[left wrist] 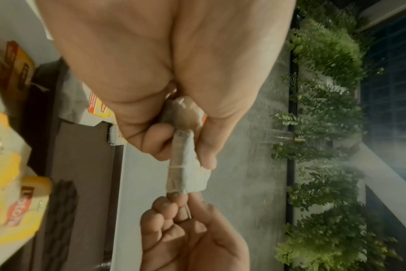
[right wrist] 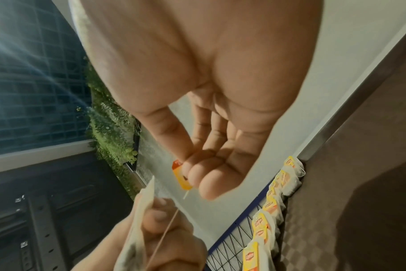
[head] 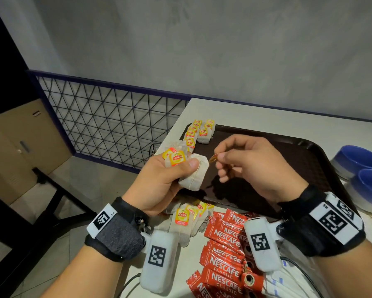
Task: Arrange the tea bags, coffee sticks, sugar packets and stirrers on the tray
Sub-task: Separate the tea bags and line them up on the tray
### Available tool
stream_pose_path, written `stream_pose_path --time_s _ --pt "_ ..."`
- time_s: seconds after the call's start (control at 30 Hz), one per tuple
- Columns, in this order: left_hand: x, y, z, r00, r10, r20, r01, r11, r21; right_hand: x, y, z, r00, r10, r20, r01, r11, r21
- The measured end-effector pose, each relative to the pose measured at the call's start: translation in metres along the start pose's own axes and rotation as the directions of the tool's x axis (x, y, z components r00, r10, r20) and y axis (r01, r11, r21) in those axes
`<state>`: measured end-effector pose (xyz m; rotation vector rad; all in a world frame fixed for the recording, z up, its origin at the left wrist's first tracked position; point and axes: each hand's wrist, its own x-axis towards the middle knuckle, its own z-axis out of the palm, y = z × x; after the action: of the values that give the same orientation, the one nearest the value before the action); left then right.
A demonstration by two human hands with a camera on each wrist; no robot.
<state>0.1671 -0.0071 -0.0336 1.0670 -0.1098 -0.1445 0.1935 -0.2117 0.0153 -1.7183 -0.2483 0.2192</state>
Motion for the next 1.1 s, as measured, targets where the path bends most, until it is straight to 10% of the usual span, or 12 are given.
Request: stream_pose_path --time_s 0.73,1.1 --pt "0.001 -0.008 -0.001 0.995 -0.102 0.007 0.099 0.977 0.189 -0.006 -0.005 0.006 0.984 -0.169 -0.057 0.163 0.983 -0.088" --pt "0.003 -0.007 -0.001 0.996 -0.03 -0.081 0.038 0.994 0.101 -0.012 -0.009 0.013 0.933 -0.354 0.064 0.345 0.826 -0.446"
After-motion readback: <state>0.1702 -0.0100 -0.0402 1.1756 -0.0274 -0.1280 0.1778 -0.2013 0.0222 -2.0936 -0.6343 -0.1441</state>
